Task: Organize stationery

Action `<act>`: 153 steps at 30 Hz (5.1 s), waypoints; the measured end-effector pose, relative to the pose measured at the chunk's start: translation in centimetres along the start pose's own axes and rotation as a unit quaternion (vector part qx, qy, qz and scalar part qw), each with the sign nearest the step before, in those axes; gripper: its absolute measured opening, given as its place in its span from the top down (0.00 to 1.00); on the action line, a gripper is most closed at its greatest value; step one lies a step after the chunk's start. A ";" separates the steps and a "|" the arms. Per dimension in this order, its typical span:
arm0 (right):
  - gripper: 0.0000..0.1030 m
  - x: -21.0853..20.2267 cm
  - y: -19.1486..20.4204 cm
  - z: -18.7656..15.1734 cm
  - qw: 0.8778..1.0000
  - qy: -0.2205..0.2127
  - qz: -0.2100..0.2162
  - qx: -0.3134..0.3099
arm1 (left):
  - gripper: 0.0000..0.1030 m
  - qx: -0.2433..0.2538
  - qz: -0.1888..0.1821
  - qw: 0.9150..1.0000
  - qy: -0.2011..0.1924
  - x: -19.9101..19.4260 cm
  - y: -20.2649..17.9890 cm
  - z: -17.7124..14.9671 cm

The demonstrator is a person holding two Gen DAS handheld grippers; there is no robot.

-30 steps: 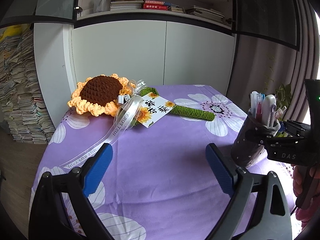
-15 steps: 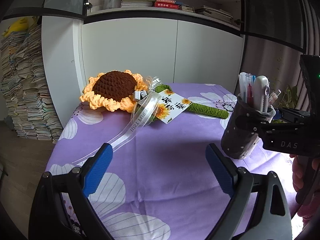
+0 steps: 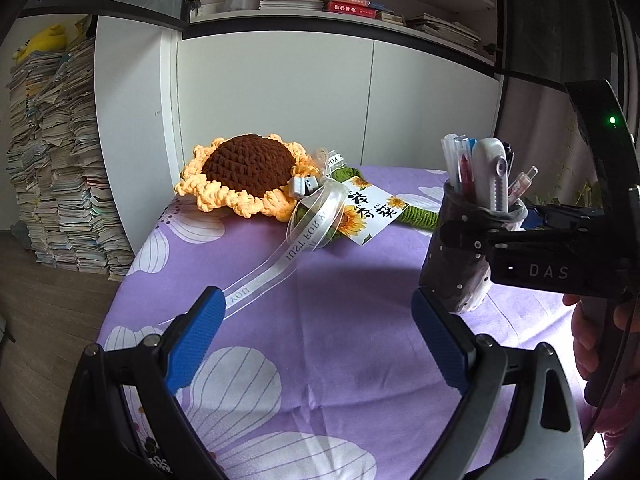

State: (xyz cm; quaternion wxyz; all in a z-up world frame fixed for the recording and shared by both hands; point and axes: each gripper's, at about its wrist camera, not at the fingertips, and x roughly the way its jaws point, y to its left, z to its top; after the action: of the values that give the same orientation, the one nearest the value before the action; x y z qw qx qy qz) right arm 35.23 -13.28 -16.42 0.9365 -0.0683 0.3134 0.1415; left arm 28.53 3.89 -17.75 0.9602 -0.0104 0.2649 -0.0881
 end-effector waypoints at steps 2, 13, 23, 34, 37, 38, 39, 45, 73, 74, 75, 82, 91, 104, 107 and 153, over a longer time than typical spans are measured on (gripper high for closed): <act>0.29 0.3 0.0 -0.1 1.000 0.006 0.004 0.006 | 0.09 -0.001 -0.002 1.000 0.001 0.1 0.1 -0.1; 0.29 0.1 0.8 0.1 1.000 0.000 -0.006 -0.003 | 0.07 -0.004 -0.008 1.000 0.004 0.5 0.3 -0.2; 0.29 1.2 0.5 -0.4 1.000 0.018 -0.011 0.007 | 0.06 -0.004 -0.013 1.000 0.007 0.7 0.4 -0.3; 0.29 0.9 0.4 -0.5 1.000 0.021 -0.013 0.012 | 0.06 -0.005 -0.014 1.000 0.007 0.7 0.4 -0.2; 0.29 0.9 0.4 -0.4 1.000 0.023 -0.014 0.010 | 0.06 -0.007 -0.014 1.000 0.007 0.7 0.5 -0.2; 0.29 0.9 0.4 -0.4 1.000 0.024 -0.014 0.009 | 0.06 -0.007 -0.014 1.000 0.007 0.7 0.5 -0.2; 0.29 0.8 0.5 -0.5 1.000 0.025 -0.015 0.009 | 0.06 -0.007 -0.014 1.000 0.007 0.7 0.5 -0.2; 0.29 0.7 0.7 -0.6 1.000 0.024 -0.019 0.005 | 0.05 -0.006 -0.016 1.000 0.006 0.5 0.4 -0.2; 0.21 -3.2 -0.7 -3.7 0.997 0.054 -0.010 0.056 | 0.02 -0.008 -0.010 1.000 -0.025 -3.6 -0.6 1.2; 0.21 -3.8 -0.8 -3.9 0.997 0.052 -0.011 0.058 | 0.01 -0.004 -0.009 1.000 -0.027 -4.0 -0.9 1.3; 0.21 -4.4 -0.9 -4.0 0.997 0.049 -0.013 0.061 | 0.01 0.001 -0.007 0.999 -0.031 -4.6 -1.3 1.4; 0.21 -8.9 -1.3 -4.3 0.996 0.019 -0.022 0.079 | 0.01 0.032 0.007 0.997 -0.063 -8.6 -3.2 1.8; 0.17 -16.2 0.0 -4.6 0.995 -0.042 -0.043 0.074 | 0.01 0.057 0.014 0.994 -0.094 -14.2 -4.9 1.9; 0.09 -25.4 2.7 -6.1 0.987 -0.114 -0.081 0.075 | 0.01 0.054 0.017 0.991 -0.118 -20.8 -6.1 1.3; 0.08 -26.7 3.1 -6.6 0.986 -0.119 -0.085 0.079 | 0.01 0.059 0.019 0.991 -0.118 -21.8 -6.5 1.2; 0.07 -32.4 6.7 -8.1 0.978 -0.165 -0.104 0.068 | 0.01 0.062 0.020 0.984 -0.167 -28.2 -6.7 1.1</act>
State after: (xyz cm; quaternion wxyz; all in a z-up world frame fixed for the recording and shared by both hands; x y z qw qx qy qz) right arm 3.82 -15.82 -3.49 0.9874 -0.0128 0.1547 0.0314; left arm 4.19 2.22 -2.06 0.9913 0.0397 0.0948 -0.0824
